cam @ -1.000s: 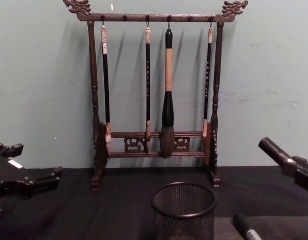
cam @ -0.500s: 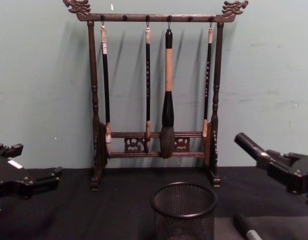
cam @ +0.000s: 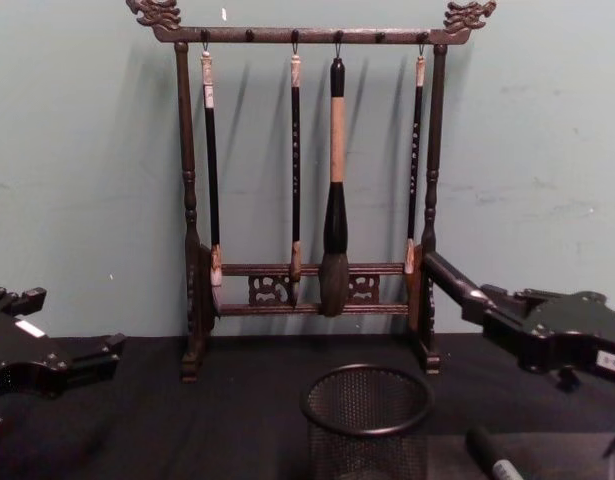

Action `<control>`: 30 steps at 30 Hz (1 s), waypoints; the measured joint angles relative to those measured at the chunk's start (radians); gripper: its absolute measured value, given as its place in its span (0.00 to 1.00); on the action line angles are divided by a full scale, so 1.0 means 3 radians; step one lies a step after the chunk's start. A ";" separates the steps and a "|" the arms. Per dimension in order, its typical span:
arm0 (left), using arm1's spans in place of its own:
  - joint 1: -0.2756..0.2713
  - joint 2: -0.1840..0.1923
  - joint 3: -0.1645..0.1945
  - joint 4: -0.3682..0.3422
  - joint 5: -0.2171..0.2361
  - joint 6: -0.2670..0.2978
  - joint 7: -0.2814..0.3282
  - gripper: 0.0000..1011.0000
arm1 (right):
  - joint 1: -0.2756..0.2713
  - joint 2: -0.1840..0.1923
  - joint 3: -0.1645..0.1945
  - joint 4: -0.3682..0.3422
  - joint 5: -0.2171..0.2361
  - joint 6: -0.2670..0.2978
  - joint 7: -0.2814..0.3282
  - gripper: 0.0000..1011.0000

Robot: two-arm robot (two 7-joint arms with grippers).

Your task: Pick up the water-based marker from the table and place it into the pen holder.

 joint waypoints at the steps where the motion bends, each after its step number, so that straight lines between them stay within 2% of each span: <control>1: 0.0000 0.0000 0.0000 0.0000 0.0000 0.0000 0.0000 1.00 | 0.0013 -0.0007 -0.0010 0.0009 -0.0009 -0.0002 0.0001 0.20; 12: 0.0000 0.0000 0.0000 0.0000 0.0000 0.0000 0.0000 1.00 | 0.0164 -0.0133 -0.0165 0.0070 -0.0154 -0.0075 0.0017 0.20; 30: 0.0000 0.0000 0.0000 0.0000 0.0000 0.0000 0.0000 1.00 | 0.0286 -0.0315 -0.0372 0.0205 -0.0220 -0.0198 0.0131 0.20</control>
